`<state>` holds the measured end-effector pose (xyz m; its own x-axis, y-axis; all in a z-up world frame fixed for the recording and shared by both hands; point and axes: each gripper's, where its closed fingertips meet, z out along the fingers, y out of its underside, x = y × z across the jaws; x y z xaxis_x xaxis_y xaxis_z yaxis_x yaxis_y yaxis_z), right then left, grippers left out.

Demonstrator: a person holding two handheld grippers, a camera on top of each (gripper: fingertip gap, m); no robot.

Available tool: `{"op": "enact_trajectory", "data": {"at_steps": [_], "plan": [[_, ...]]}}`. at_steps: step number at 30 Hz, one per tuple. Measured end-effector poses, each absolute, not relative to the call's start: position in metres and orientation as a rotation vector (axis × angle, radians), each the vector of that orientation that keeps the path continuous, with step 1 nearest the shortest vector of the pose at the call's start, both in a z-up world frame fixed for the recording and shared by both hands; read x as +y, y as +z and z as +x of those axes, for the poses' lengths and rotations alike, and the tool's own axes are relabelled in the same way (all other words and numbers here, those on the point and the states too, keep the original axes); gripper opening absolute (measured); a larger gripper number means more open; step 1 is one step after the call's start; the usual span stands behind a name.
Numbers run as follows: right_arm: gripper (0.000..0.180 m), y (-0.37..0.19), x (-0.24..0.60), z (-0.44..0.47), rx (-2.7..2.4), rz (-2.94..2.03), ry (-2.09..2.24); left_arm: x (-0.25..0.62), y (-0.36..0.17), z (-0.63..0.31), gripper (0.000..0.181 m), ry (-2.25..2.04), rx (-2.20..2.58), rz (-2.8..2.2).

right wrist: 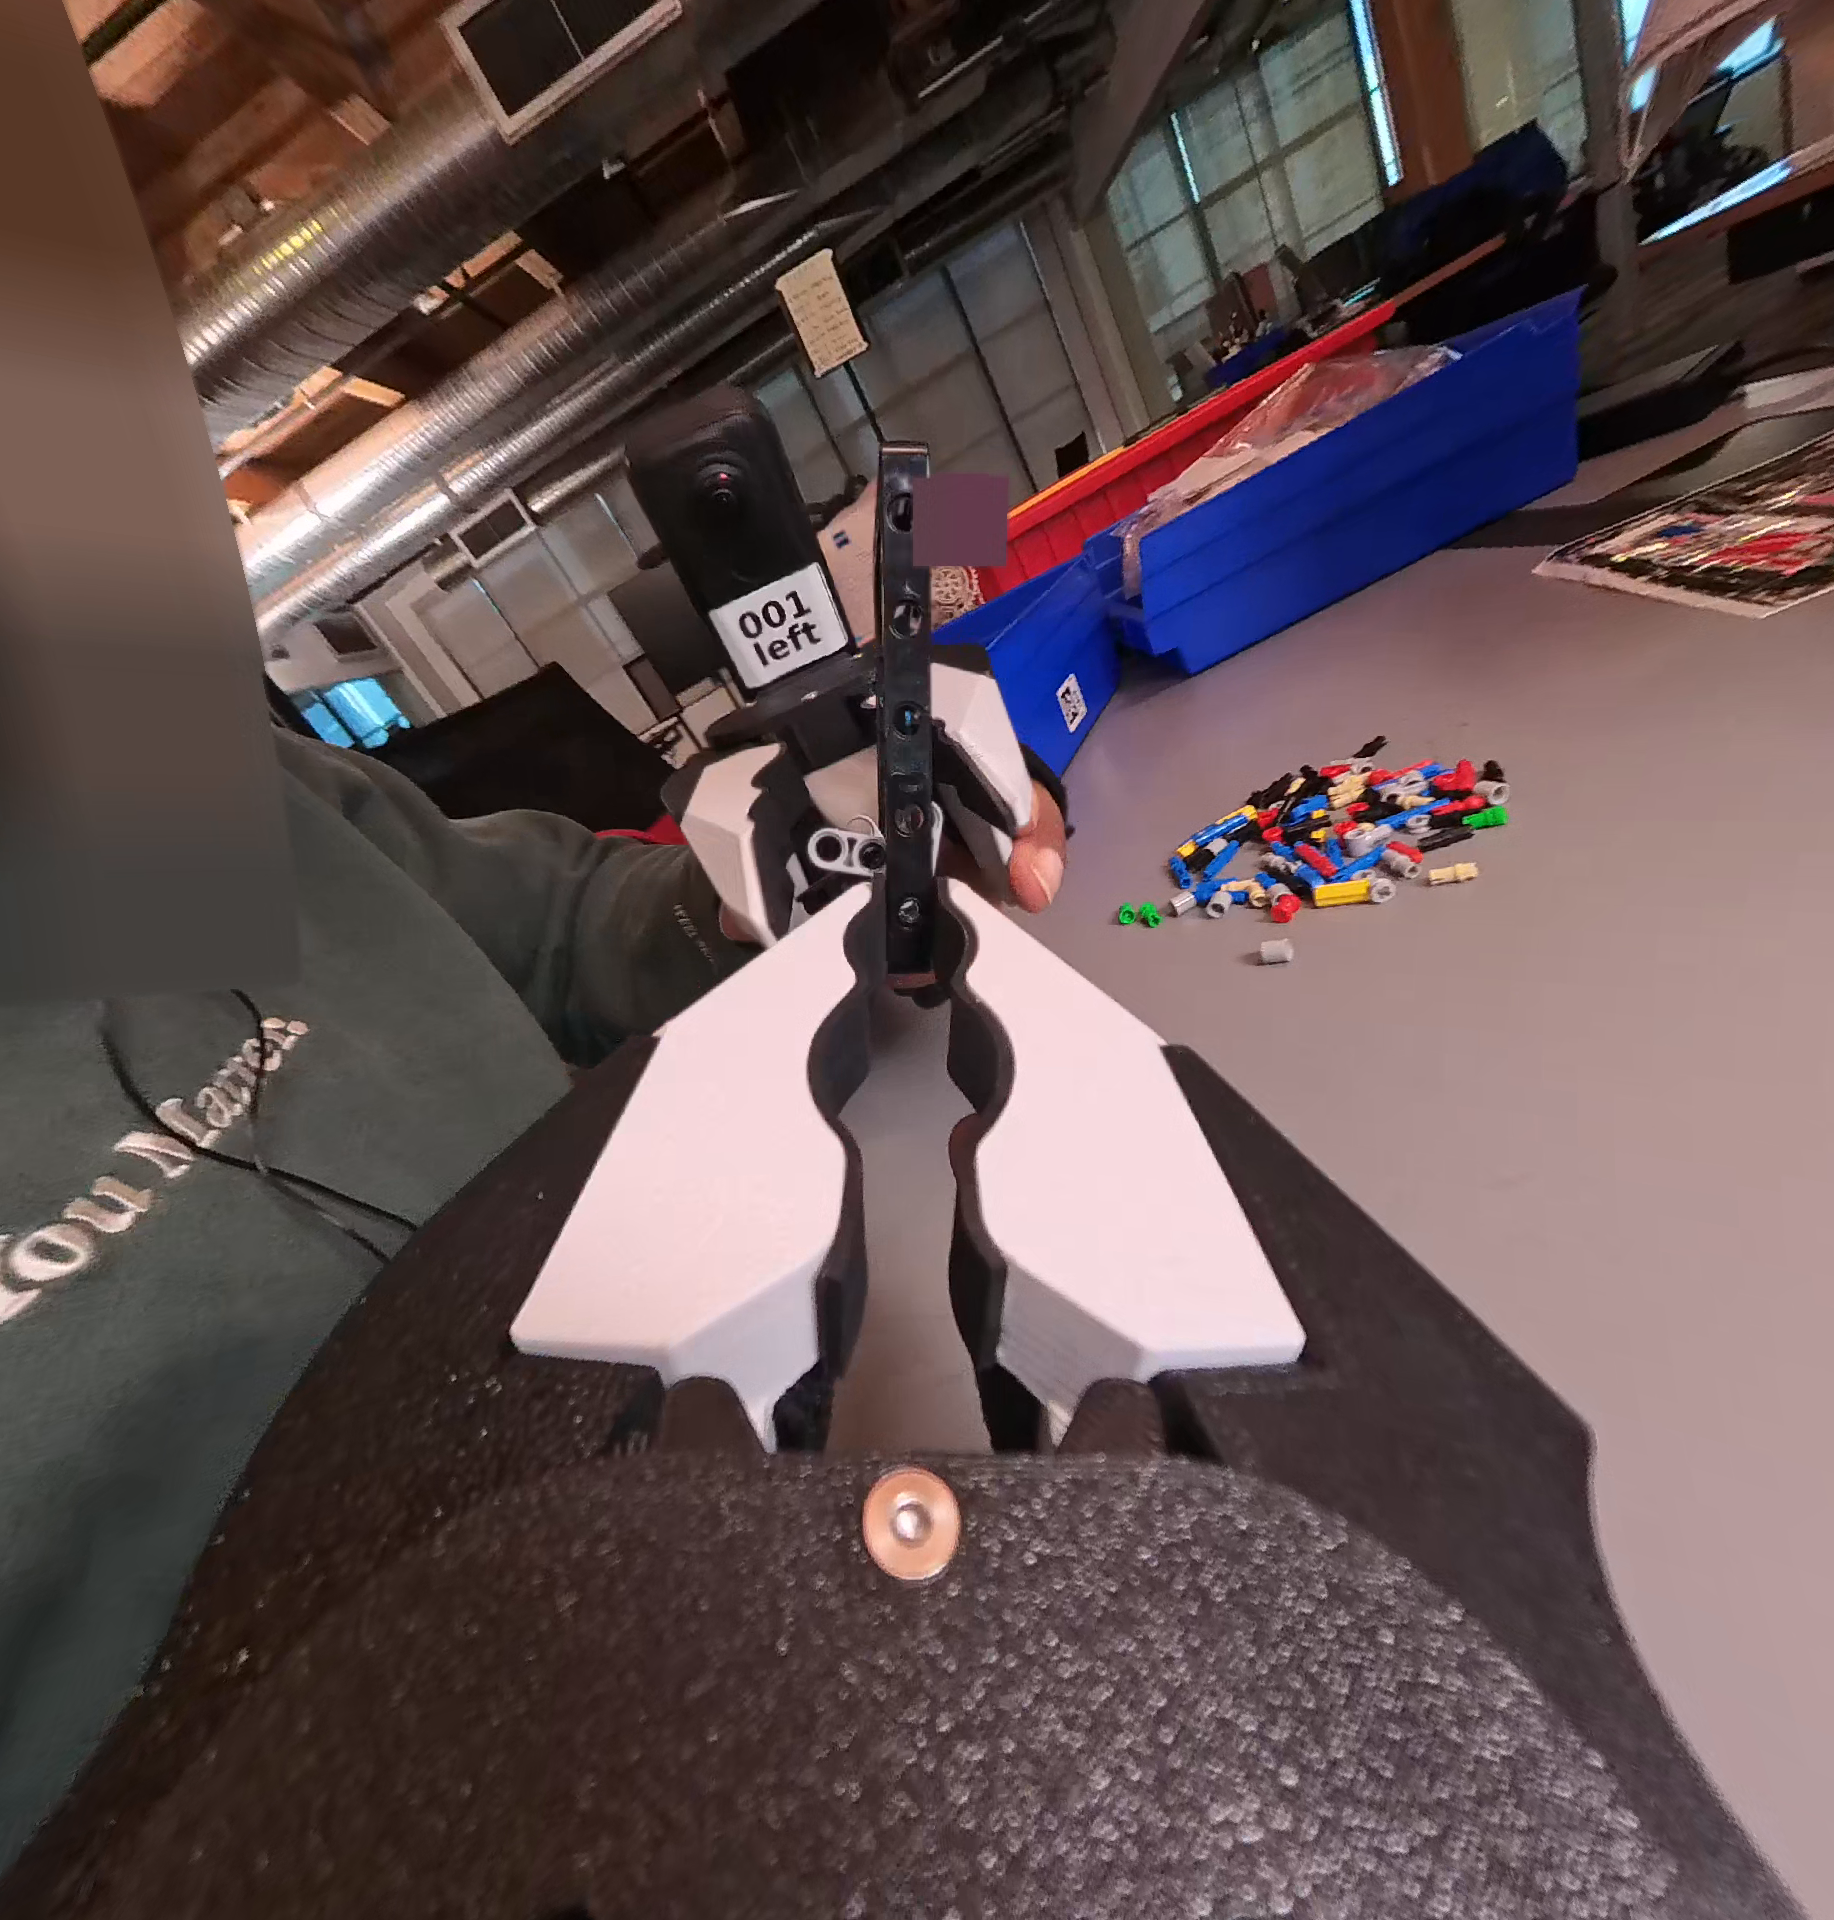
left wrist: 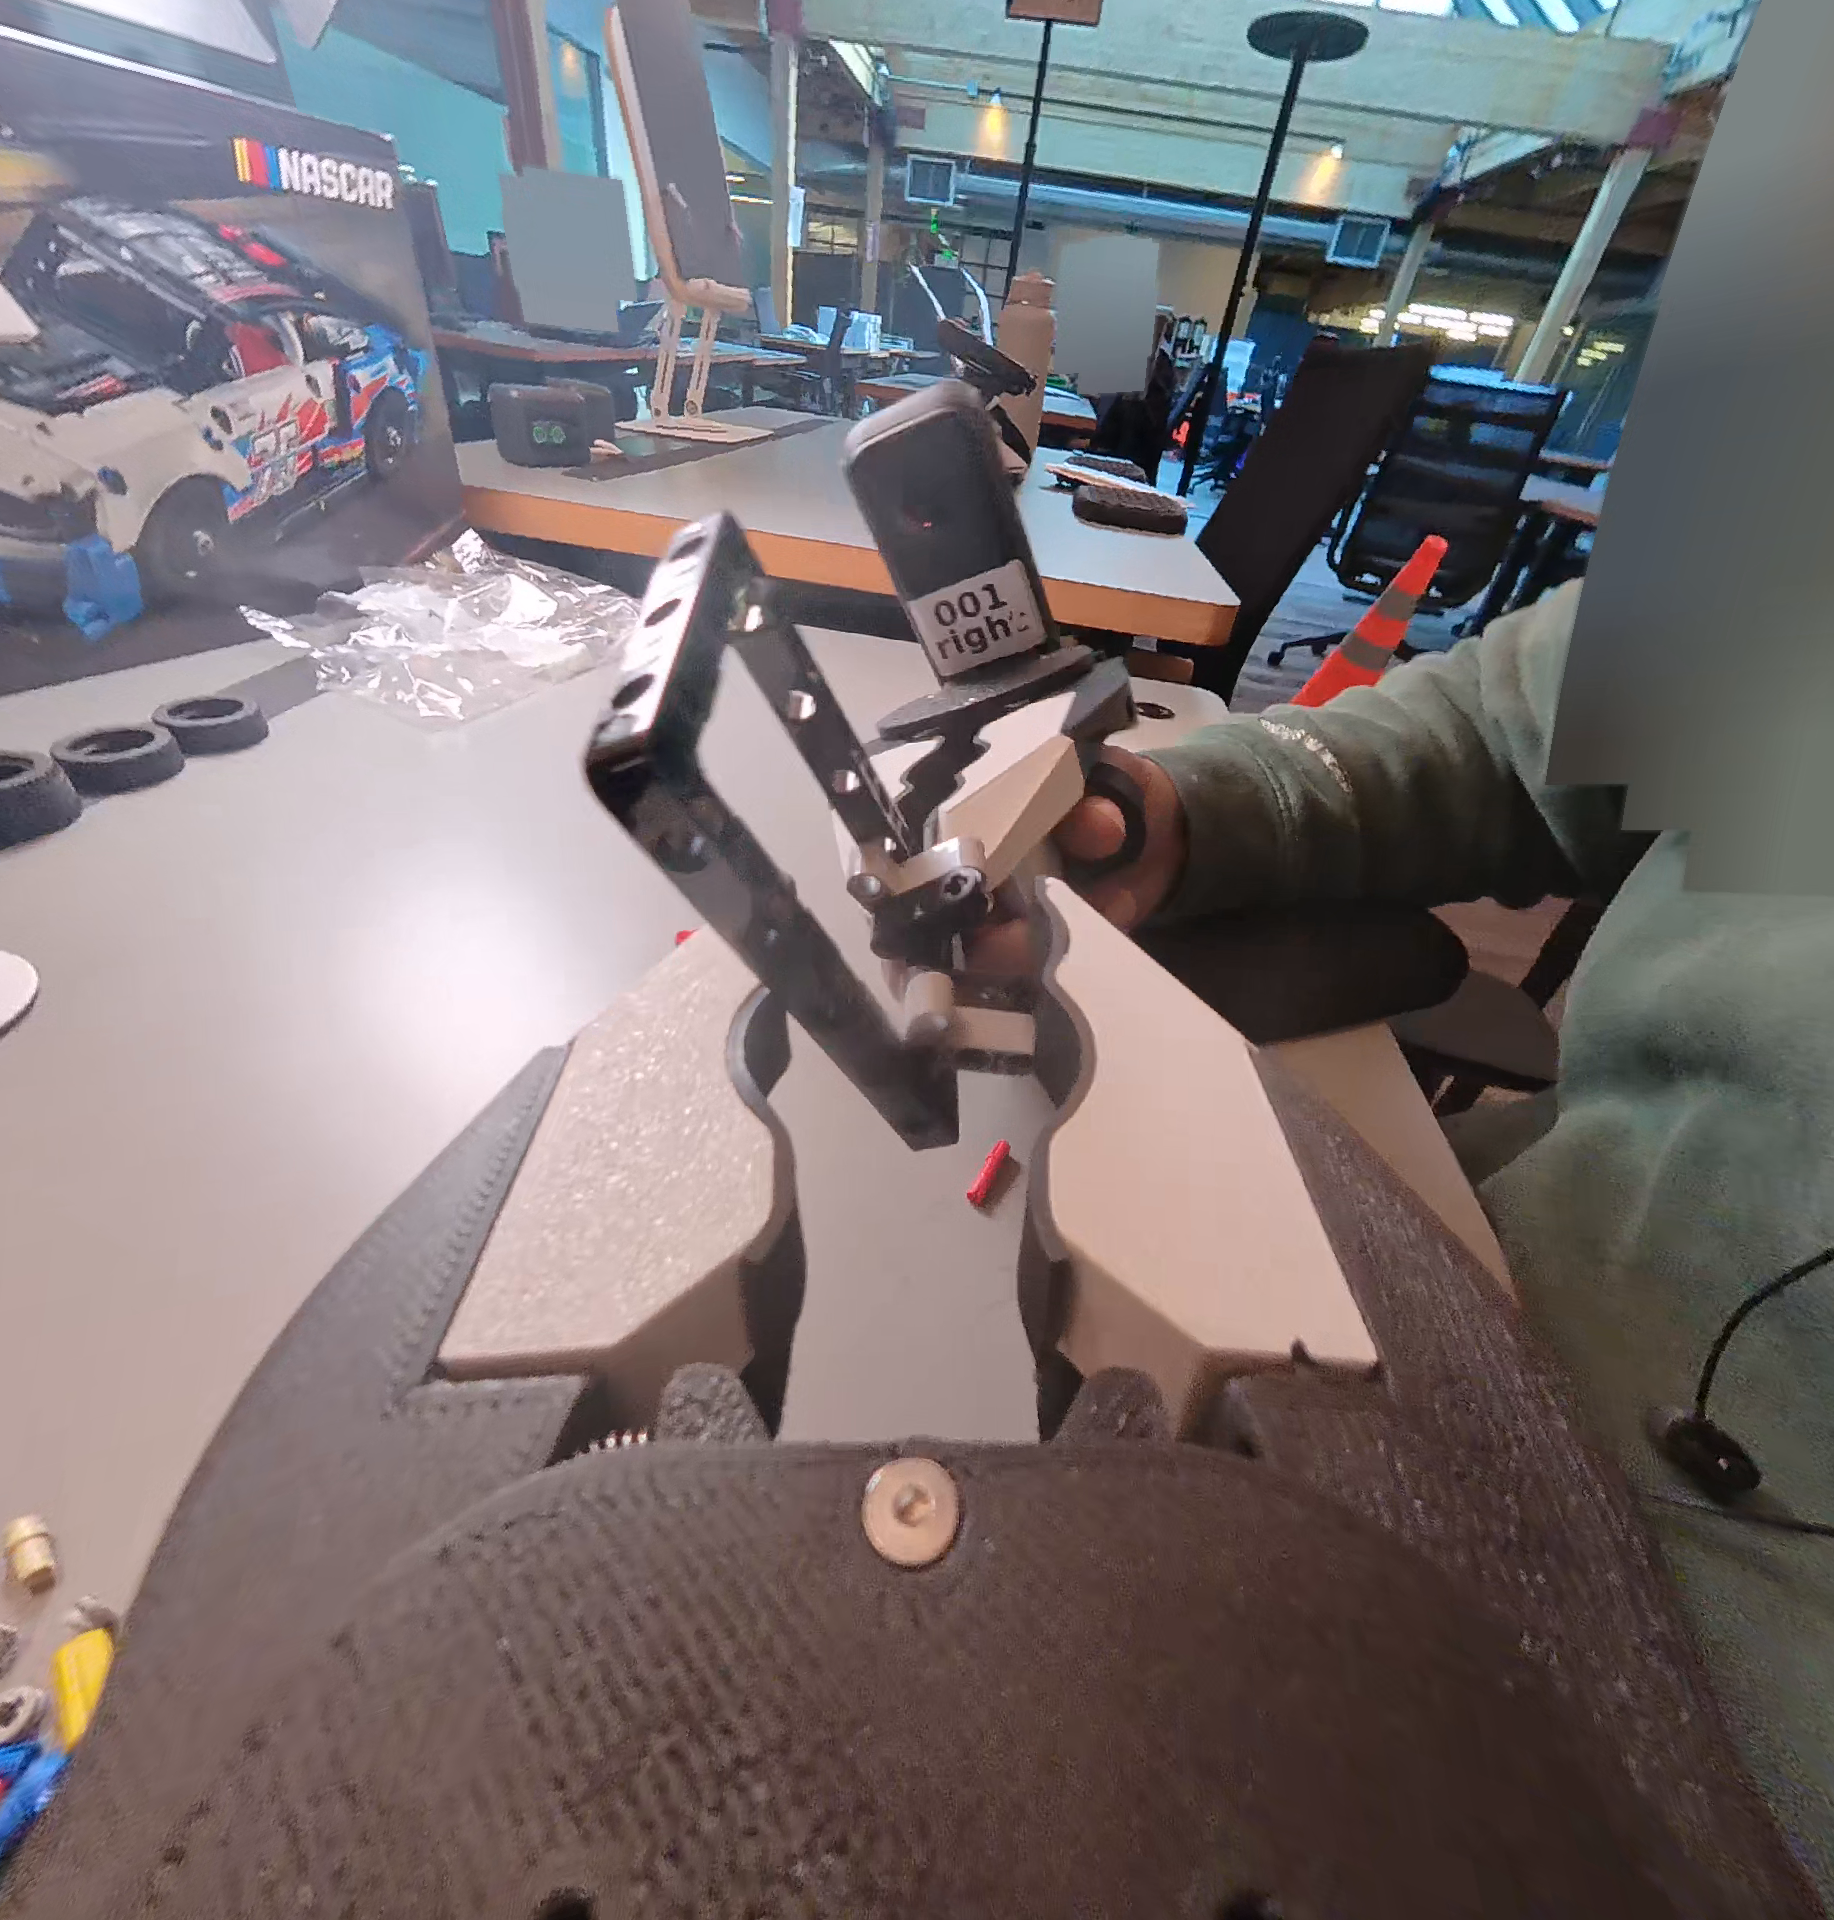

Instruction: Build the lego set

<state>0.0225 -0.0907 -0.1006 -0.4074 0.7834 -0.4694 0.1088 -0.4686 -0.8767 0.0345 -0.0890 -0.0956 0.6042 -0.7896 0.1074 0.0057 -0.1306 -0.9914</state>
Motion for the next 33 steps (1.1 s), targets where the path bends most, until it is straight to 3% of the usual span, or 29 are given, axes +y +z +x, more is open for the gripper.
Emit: {"op": "enact_trajectory", "data": {"at_steps": [22, 28, 33], "plan": [[0.005, -0.094, -0.095, 0.024, -1.217, -1.276, 1.969, -0.092, -0.079, 0.035, 0.027, -0.957, 0.554, -1.501], [0.005, -0.086, -0.093, 0.027, -1.189, -1.223, 2.006, -0.092, -0.081, 0.034, 0.044, -1.127, 0.483, -1.531], [0.006, -0.087, -0.096, 0.026, -1.215, -1.204, 1.952, -0.095, -0.078, 0.041, 0.024, -1.066, 0.521, -1.502]]}}
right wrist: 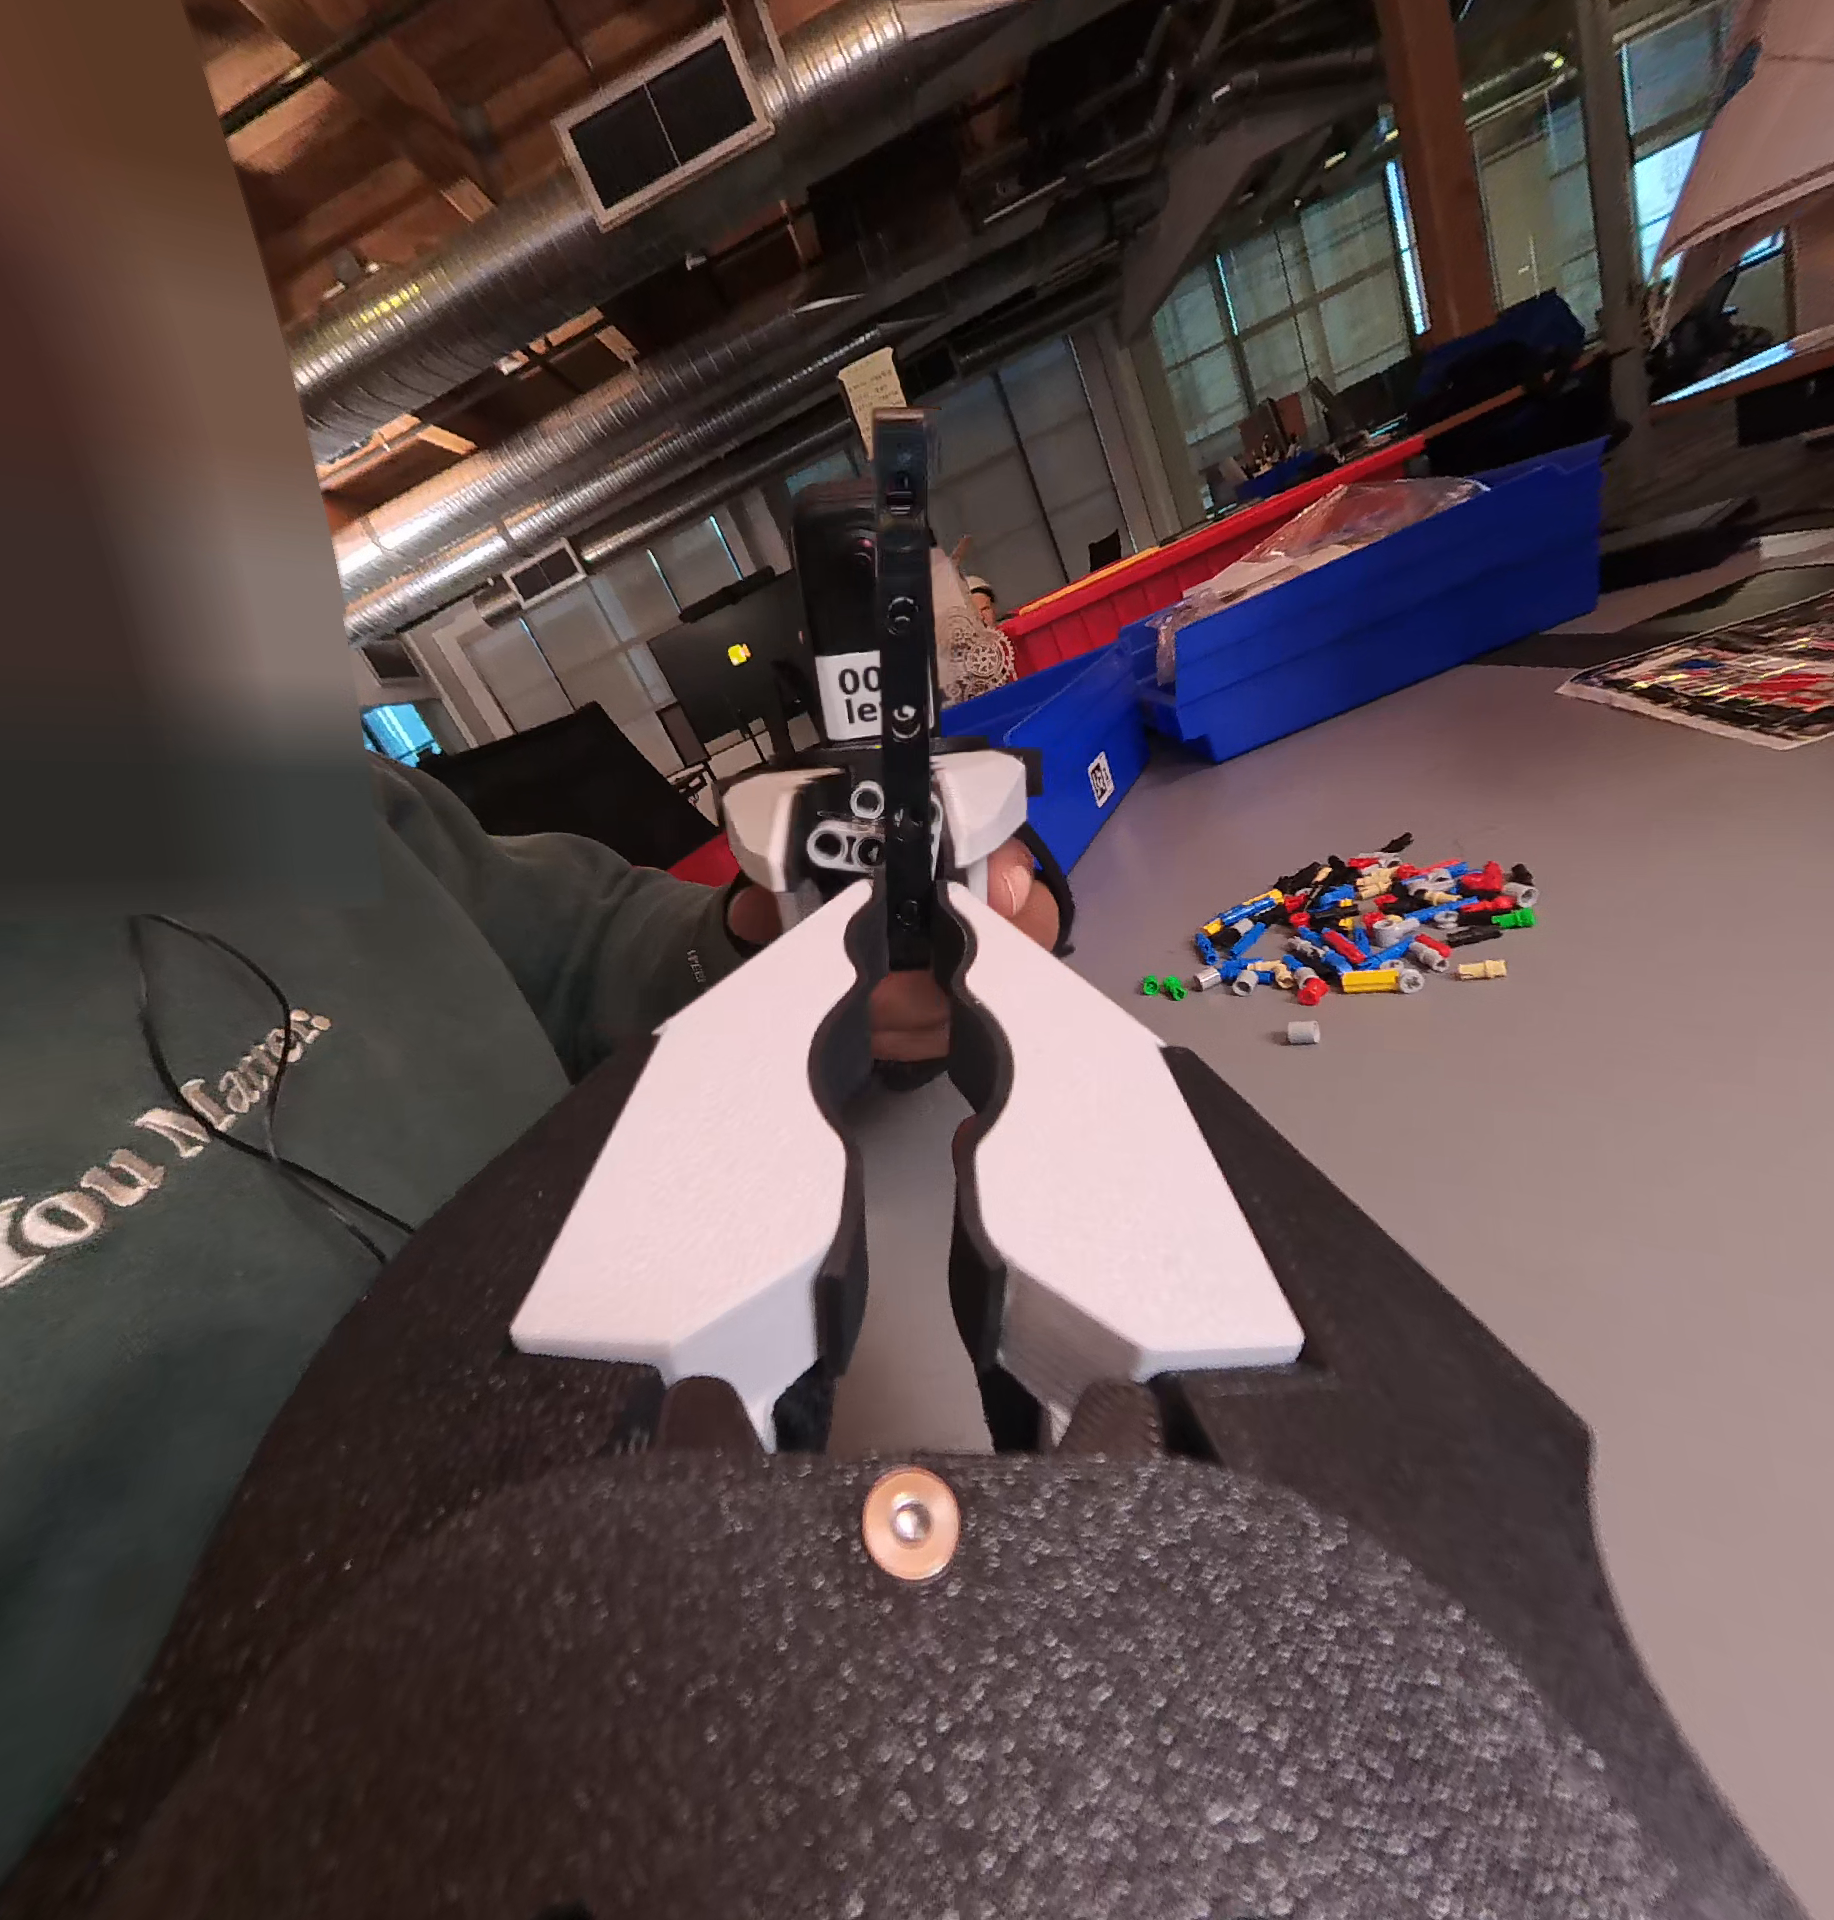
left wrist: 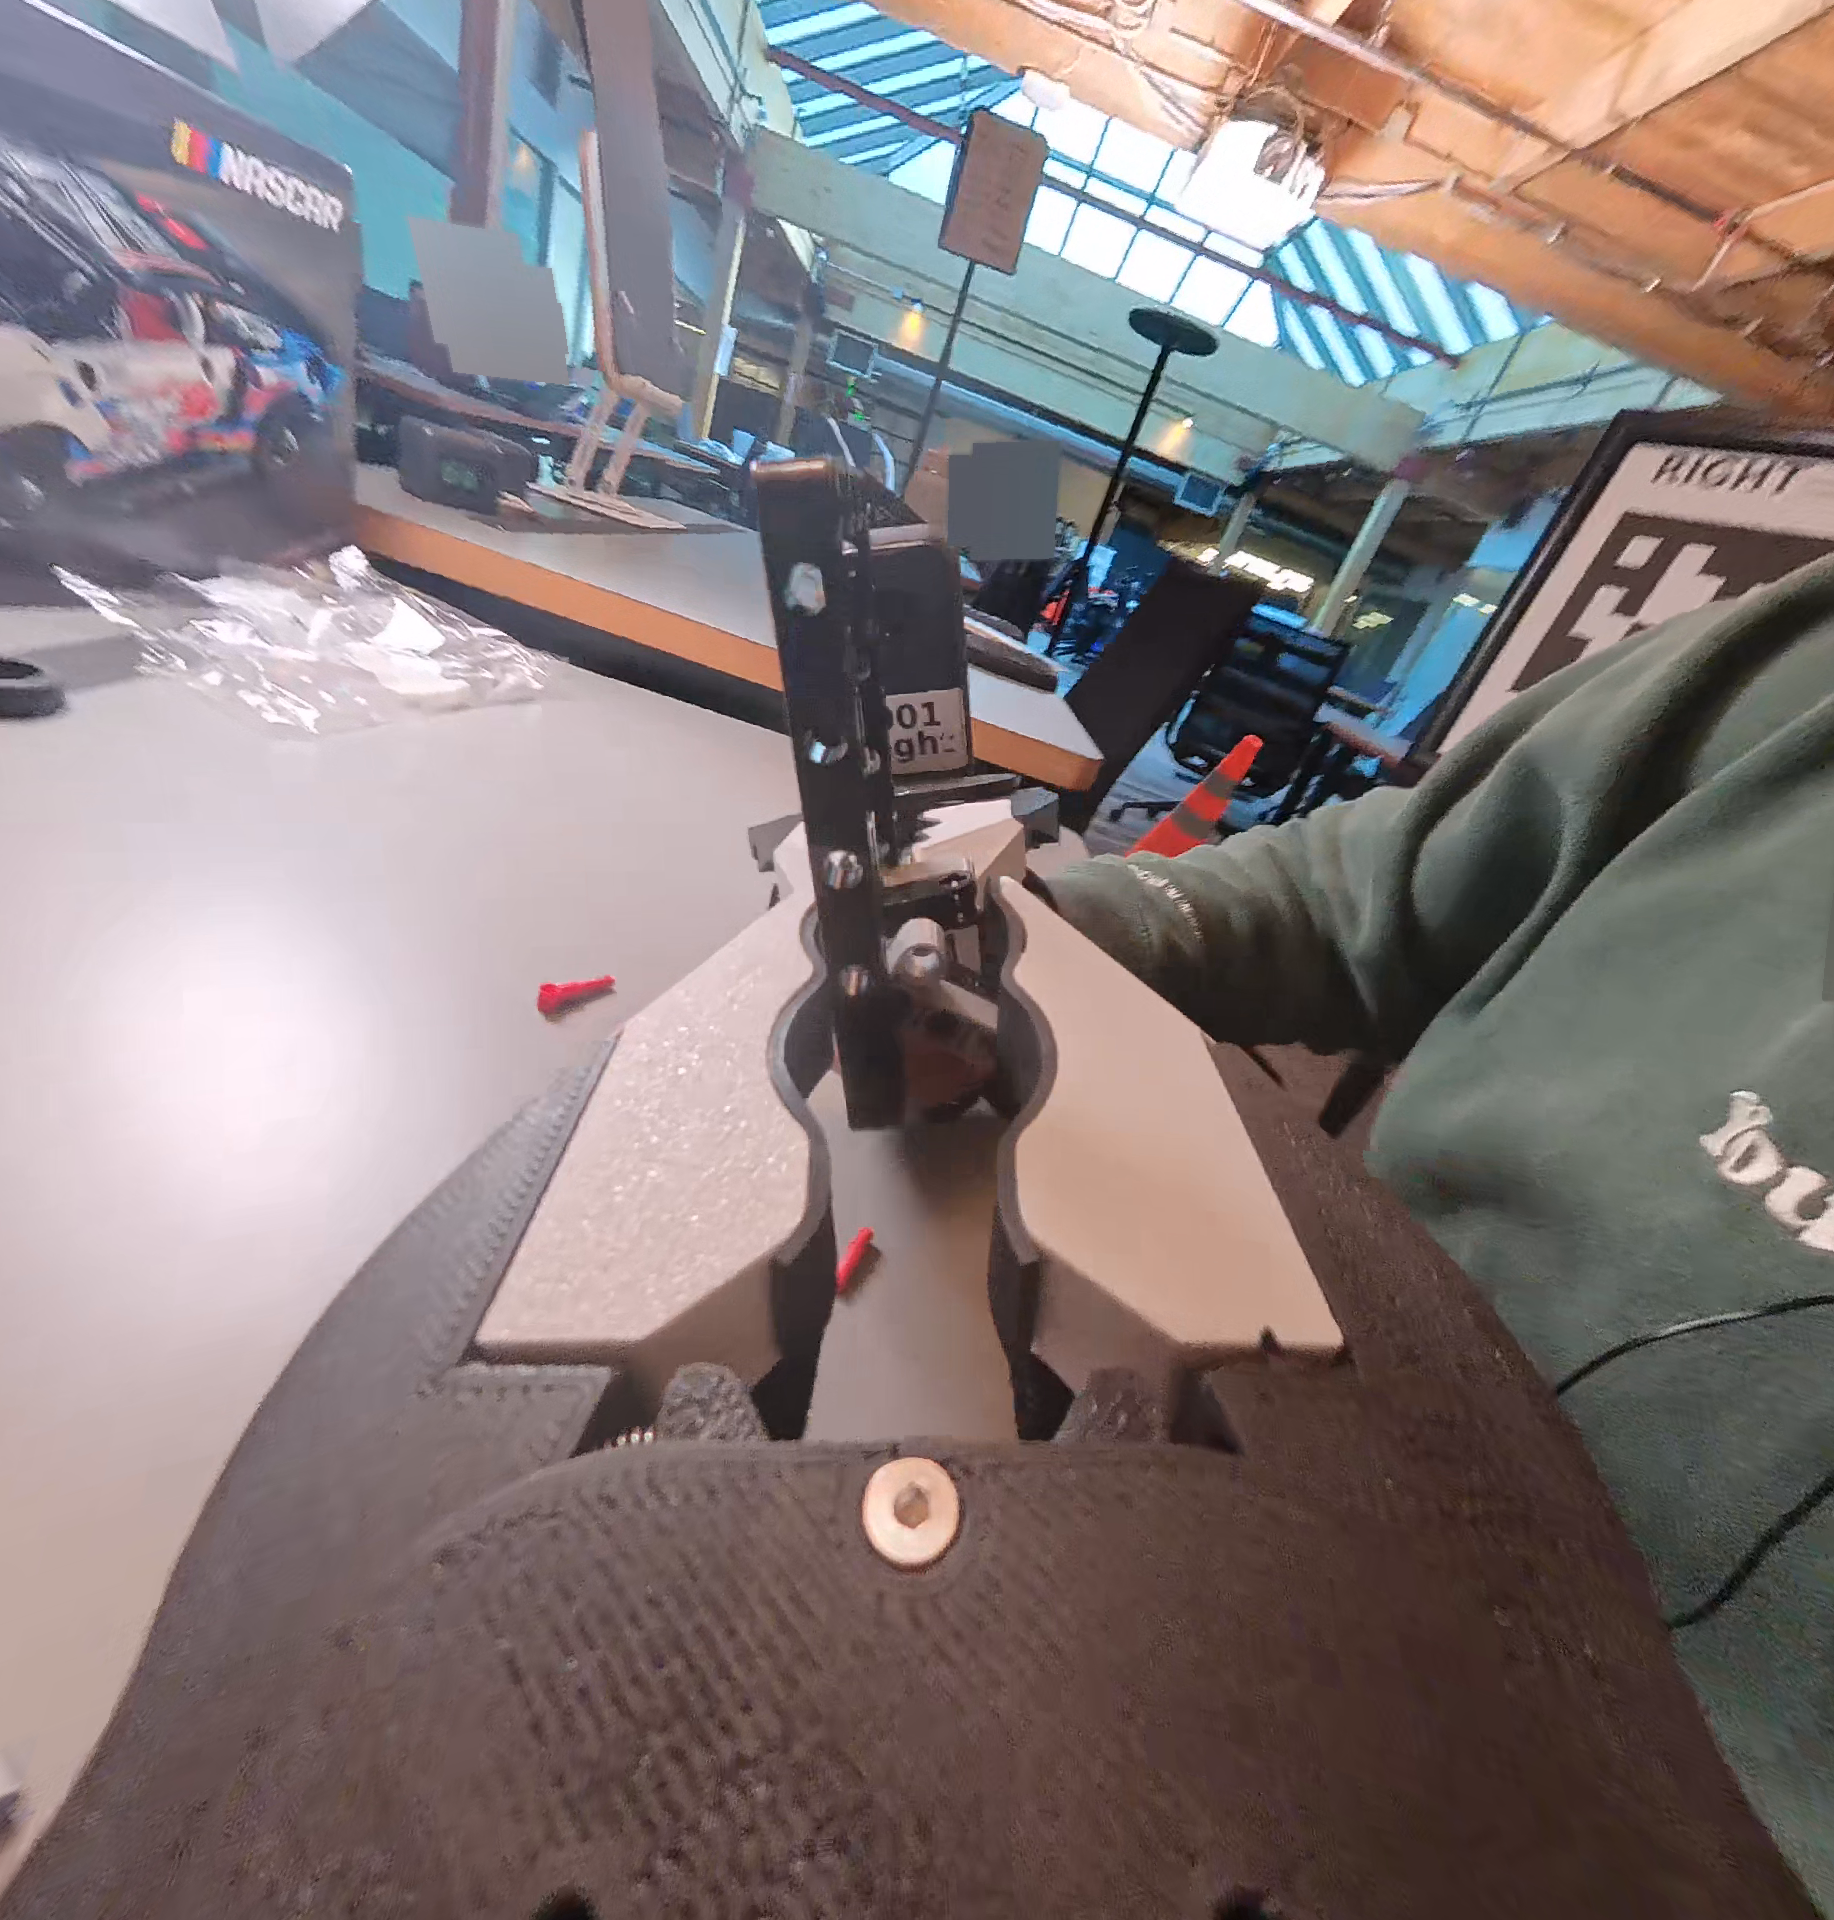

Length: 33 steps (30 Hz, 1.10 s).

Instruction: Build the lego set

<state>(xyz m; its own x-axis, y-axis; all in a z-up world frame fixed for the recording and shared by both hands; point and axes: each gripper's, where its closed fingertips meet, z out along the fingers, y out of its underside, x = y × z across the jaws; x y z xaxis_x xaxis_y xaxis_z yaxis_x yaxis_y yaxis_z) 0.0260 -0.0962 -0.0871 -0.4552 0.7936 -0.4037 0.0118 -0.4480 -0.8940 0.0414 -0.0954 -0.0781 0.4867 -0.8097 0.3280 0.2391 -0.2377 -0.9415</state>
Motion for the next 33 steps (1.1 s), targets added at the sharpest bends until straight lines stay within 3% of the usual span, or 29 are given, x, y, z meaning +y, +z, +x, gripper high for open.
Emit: {"op": "enact_trajectory", "data": {"at_steps": [25, 30, 33], "plan": [[0.008, -0.109, -0.109, 0.028, -1.289, -1.467, 2.142, -0.104, -0.095, 0.046, 0.025, -0.881, 0.767, -1.49], [0.007, -0.103, -0.109, 0.027, -1.301, -1.435, 2.101, -0.104, -0.09, 0.043, 0.024, -1.046, 0.673, -1.483], [0.024, -0.106, -0.092, 0.037, -1.472, -1.373, 1.754, -0.096, -0.079, 0.025, 0.025, -1.125, 0.542, -1.447]]}}
